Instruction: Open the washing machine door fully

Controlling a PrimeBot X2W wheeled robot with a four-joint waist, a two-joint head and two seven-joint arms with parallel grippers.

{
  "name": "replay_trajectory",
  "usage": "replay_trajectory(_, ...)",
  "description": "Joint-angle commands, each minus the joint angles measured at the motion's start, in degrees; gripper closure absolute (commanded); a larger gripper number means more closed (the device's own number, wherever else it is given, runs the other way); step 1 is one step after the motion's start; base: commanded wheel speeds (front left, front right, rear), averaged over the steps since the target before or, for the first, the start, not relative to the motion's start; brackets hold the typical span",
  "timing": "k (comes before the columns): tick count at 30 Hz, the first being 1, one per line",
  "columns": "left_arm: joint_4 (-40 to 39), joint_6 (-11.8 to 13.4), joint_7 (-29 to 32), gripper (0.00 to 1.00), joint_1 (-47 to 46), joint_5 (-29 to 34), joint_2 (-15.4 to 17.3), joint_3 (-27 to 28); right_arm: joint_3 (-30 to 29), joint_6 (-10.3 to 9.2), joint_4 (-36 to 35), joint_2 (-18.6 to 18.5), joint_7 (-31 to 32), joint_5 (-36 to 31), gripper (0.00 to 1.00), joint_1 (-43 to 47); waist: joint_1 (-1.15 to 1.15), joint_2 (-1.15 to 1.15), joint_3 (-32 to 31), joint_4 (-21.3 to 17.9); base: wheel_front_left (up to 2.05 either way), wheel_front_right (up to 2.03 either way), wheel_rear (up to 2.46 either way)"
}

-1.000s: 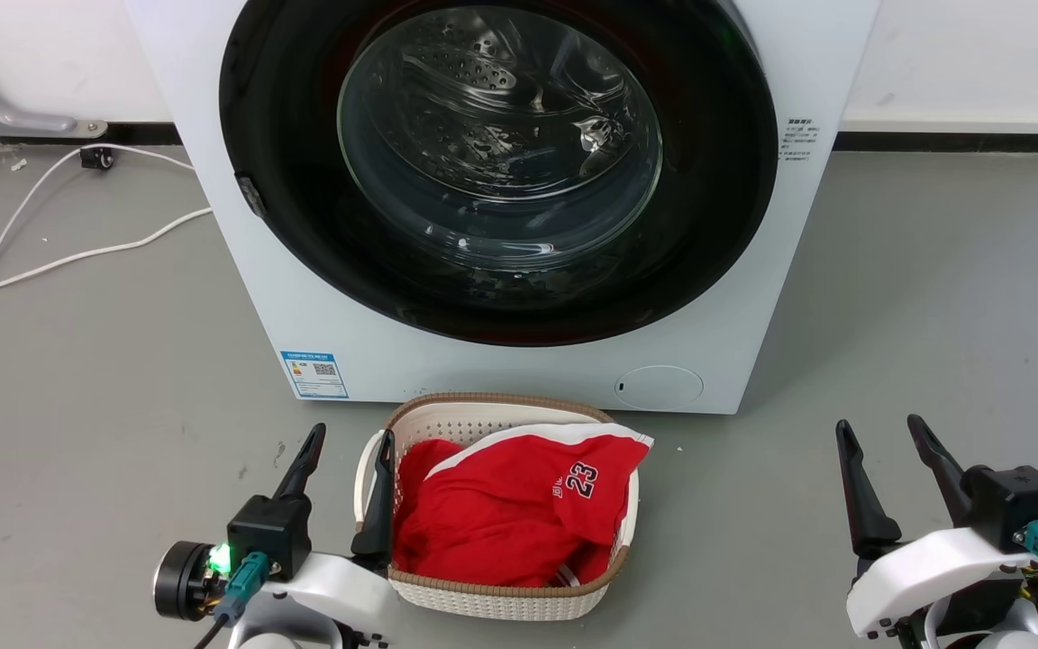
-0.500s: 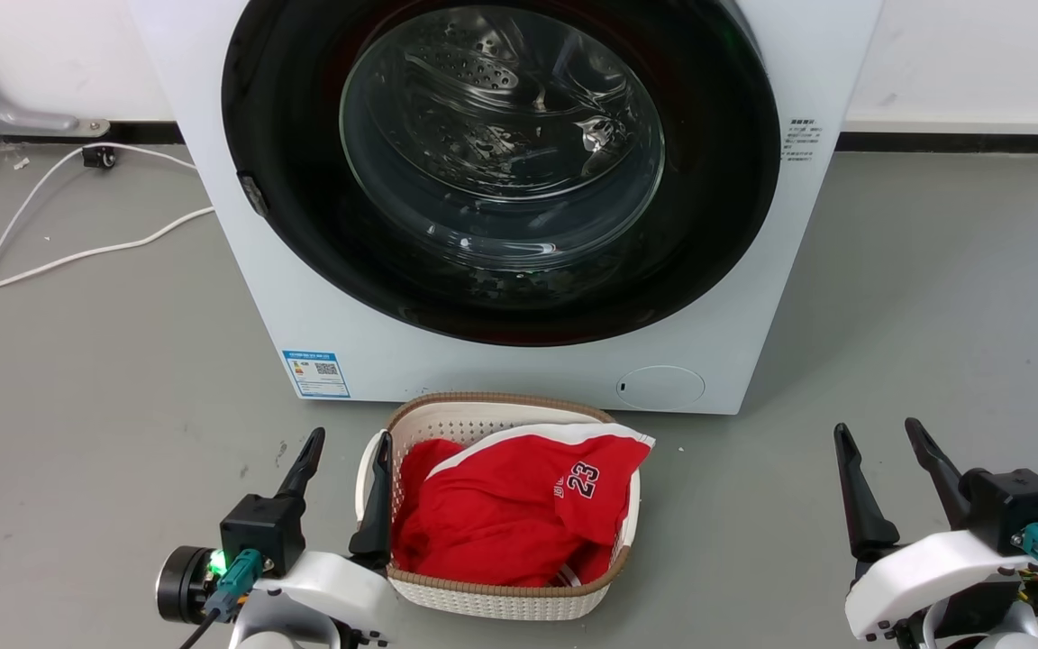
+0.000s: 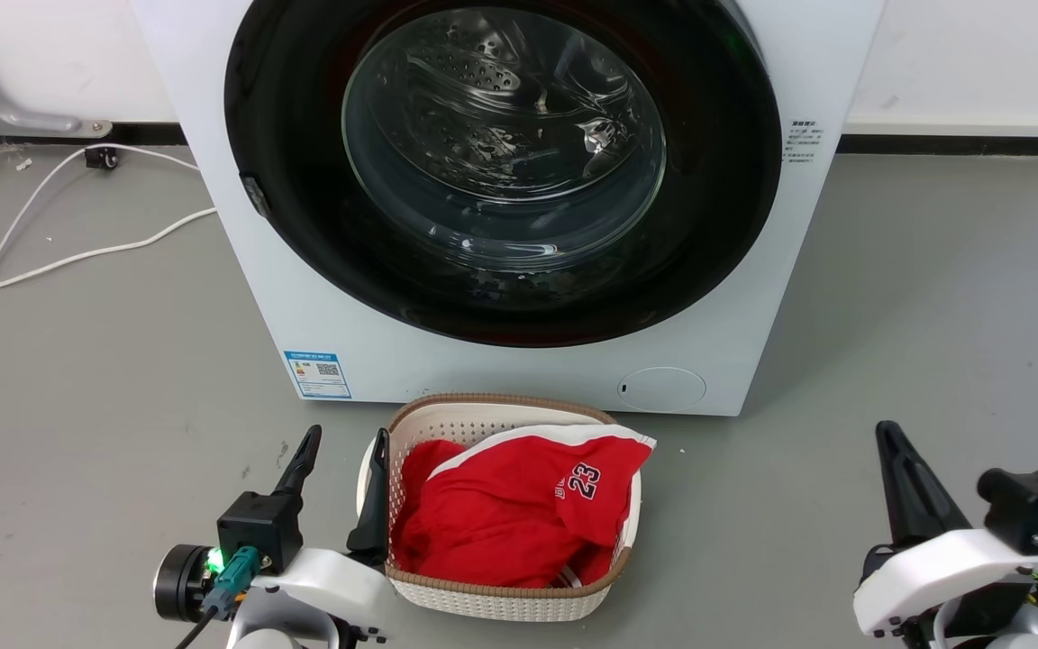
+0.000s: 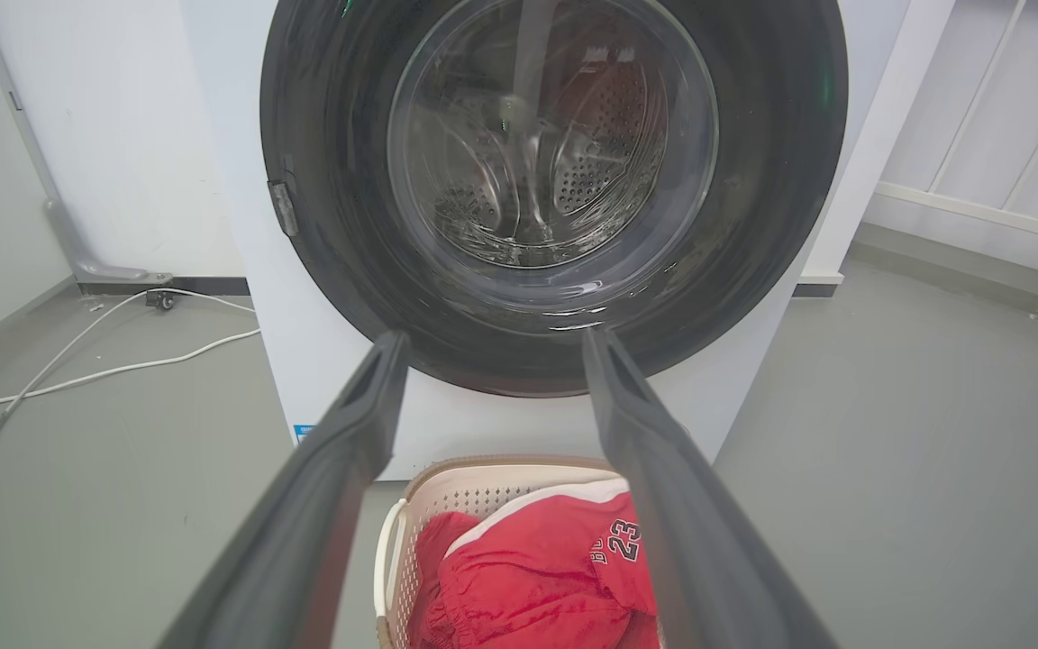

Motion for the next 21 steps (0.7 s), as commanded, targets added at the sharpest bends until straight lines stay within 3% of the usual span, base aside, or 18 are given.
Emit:
replay_trajectory(1, -0.18, 0.24, 0.0, 0.0, -0.48, -0.25, 0.23, 0.01, -0.36, 0.12, -0.23, 0.14, 0.03, 1.26, 1.0, 0.01, 0.0, 0.0, -0.05, 0.04, 0.0, 0.0, 0.0)
replay_trajectory(4, -0.29, 0.34, -0.01, 0.0, -0.43, -0.37, 0.17, 0.03, -1.47, 0.12, 0.18, 0.12, 0.6, 9.09, 1.0, -0.04, 0.0, 0.0, -0.23, 0.12, 0.0, 0.0, 0.0)
replay_trajectory(14, -0.73, 0.66, -0.05, 0.0, -0.45, -1.05, 0.01, 0.02, -4.64, 0.13, 5.8, 0.1, 0.91, 51.98, 1.0, -2.38, 0.0, 0.0, -0.07, 0.17, 0.0, 0.0, 0.0)
replay_trajectory(17, -0.99, 0.73, -0.07, 0.0, -0.6, -1.27, 0.02, 0.05, -5.63, 0.13, 8.33, 0.1, 1.01, 62.1, 1.0, -4.31, 0.0, 0.0, 0.28, 0.08, 0.0, 0.0, 0.0)
replay_trajectory(21, -1.47, 0.88, -0.08, 0.0, -1.05, -1.19, 0.0, 0.08, -7.4, 0.13, 10.81, 0.04, 2.02, 67.38, 1.0, -7.21, 0.0, 0.0, 1.26, 0.01, 0.0, 0.0, 0.0)
